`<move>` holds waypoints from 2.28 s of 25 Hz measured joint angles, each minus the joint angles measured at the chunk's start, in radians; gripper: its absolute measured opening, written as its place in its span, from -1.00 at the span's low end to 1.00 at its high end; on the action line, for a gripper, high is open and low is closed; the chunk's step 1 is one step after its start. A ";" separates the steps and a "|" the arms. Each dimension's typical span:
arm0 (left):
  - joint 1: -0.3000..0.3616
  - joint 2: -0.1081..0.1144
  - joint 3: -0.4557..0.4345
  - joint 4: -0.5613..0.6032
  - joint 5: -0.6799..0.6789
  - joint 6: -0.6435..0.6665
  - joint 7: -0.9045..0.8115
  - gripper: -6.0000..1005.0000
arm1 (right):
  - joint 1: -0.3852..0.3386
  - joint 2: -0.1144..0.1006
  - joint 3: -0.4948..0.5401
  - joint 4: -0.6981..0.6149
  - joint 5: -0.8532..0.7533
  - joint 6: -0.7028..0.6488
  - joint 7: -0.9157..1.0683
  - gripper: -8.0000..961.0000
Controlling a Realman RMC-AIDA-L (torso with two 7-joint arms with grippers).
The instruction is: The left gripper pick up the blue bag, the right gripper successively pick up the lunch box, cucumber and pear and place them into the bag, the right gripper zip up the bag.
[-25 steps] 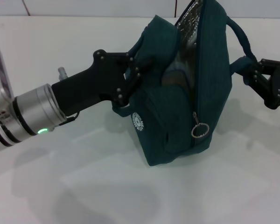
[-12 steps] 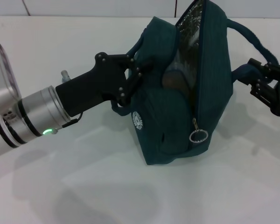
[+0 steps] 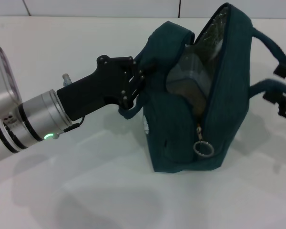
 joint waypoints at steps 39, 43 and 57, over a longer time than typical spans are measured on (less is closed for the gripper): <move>-0.015 -0.005 0.004 -0.015 0.001 0.008 0.017 -0.85 | 0.184 0.043 -0.034 -0.042 -0.499 0.069 0.207 0.29; -0.015 -0.006 0.004 -0.015 0.001 0.008 0.017 -0.85 | 0.211 0.045 -0.046 -0.012 -0.498 0.069 0.207 0.28; -0.016 -0.007 0.004 -0.026 0.001 0.009 0.021 -0.83 | 0.215 0.052 -0.072 -0.004 -0.468 0.099 0.184 -0.26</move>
